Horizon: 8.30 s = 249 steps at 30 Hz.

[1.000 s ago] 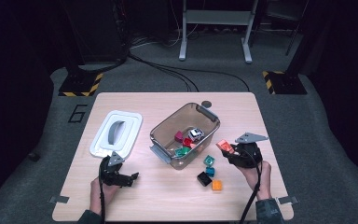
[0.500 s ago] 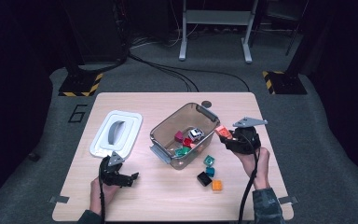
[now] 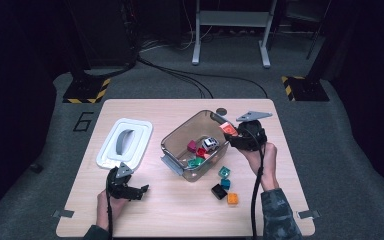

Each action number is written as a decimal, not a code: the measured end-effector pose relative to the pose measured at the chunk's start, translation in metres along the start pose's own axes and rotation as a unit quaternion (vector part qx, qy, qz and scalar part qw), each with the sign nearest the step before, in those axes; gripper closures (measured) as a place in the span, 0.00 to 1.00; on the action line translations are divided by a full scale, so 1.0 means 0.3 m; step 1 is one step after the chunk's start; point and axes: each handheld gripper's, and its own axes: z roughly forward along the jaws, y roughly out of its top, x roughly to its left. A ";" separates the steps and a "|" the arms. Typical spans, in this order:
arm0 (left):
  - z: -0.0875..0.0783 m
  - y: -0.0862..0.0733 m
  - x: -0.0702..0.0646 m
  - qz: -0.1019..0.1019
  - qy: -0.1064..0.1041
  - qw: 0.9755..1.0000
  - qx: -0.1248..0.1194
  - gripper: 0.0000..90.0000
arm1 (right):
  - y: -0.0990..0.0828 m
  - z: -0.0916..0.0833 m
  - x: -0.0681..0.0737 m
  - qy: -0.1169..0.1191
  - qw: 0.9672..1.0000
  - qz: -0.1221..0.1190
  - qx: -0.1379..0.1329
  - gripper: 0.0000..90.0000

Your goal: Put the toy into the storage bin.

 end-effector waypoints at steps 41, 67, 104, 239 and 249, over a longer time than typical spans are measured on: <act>0.002 -0.001 -0.001 -0.001 0.002 1.000 -0.004 0.02 | -0.054 0.092 0.111 0.038 0.998 -0.013 0.040 0.34; 0.000 0.000 0.000 0.000 0.000 1.000 0.000 0.02 | -0.534 0.012 0.167 0.009 0.993 0.070 0.098 0.16; 0.002 -0.001 -0.001 -0.001 0.003 1.000 -0.004 0.02 | -0.566 0.013 0.091 -0.013 0.993 0.087 0.074 0.65; 0.001 -0.001 0.000 -0.001 0.006 1.000 -0.004 0.04 | -0.358 0.129 0.056 0.035 0.995 0.027 0.089 0.11; 0.001 -0.001 0.000 -0.001 0.006 1.000 -0.004 0.04 | -0.398 0.216 0.025 0.072 0.992 0.002 0.105 0.48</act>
